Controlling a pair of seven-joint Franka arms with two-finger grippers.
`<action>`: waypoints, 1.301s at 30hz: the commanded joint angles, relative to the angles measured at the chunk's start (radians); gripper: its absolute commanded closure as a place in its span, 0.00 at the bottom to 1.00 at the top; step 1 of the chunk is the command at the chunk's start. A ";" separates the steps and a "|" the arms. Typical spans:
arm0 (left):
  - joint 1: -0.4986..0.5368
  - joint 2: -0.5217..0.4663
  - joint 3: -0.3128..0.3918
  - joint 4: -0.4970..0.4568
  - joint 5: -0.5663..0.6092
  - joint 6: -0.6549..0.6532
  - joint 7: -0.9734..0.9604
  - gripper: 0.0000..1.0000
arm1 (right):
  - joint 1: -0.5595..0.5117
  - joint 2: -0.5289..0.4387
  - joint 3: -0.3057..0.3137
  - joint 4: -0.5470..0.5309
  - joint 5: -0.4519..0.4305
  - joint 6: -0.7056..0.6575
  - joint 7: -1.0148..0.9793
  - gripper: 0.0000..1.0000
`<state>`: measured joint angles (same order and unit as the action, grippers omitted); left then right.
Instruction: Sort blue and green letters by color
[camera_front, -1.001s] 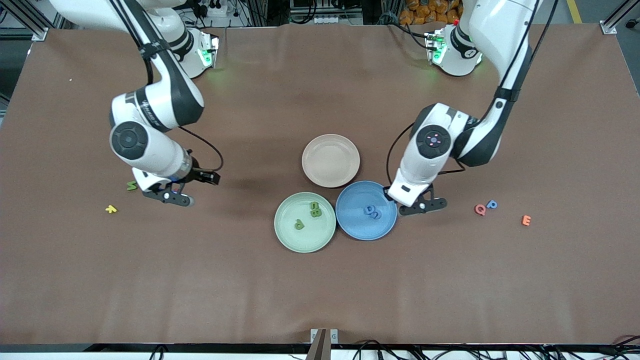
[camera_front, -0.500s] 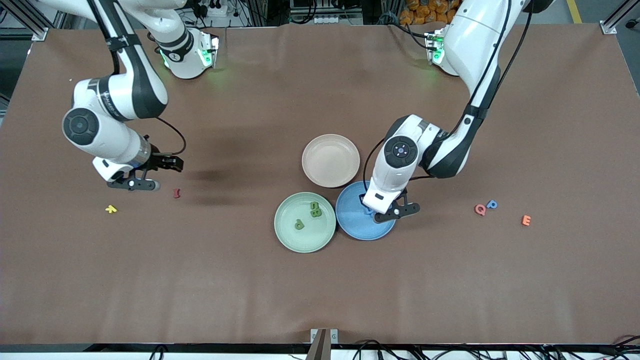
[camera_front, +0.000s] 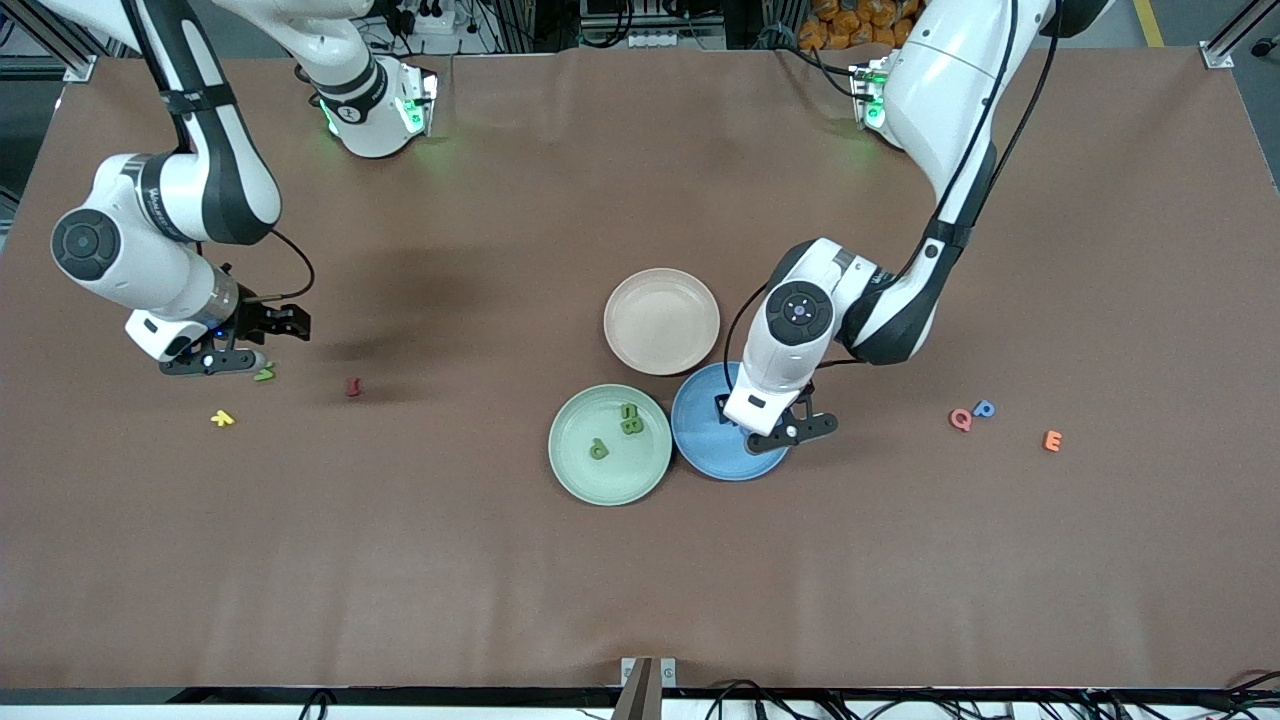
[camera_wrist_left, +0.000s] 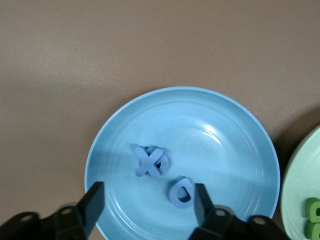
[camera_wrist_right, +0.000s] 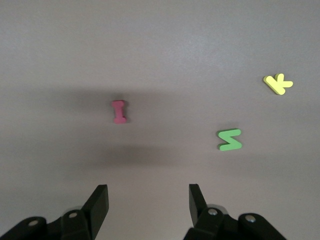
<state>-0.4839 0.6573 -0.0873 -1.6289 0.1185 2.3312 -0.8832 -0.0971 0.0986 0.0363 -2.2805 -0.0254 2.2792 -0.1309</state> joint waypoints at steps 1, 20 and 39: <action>0.002 -0.001 0.003 0.017 -0.002 -0.024 -0.016 0.00 | -0.010 -0.040 -0.025 -0.053 -0.004 0.031 -0.068 0.27; 0.327 -0.166 -0.054 -0.166 0.107 -0.113 0.426 0.00 | -0.059 -0.028 -0.107 -0.163 -0.004 0.227 -0.286 0.27; 0.558 -0.159 -0.049 -0.236 0.187 -0.007 0.788 0.00 | -0.069 0.032 -0.142 -0.197 -0.004 0.355 -0.352 0.30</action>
<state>0.0013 0.5164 -0.1252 -1.8097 0.2624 2.2505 -0.1815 -0.1515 0.1107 -0.0922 -2.4606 -0.0254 2.5819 -0.4431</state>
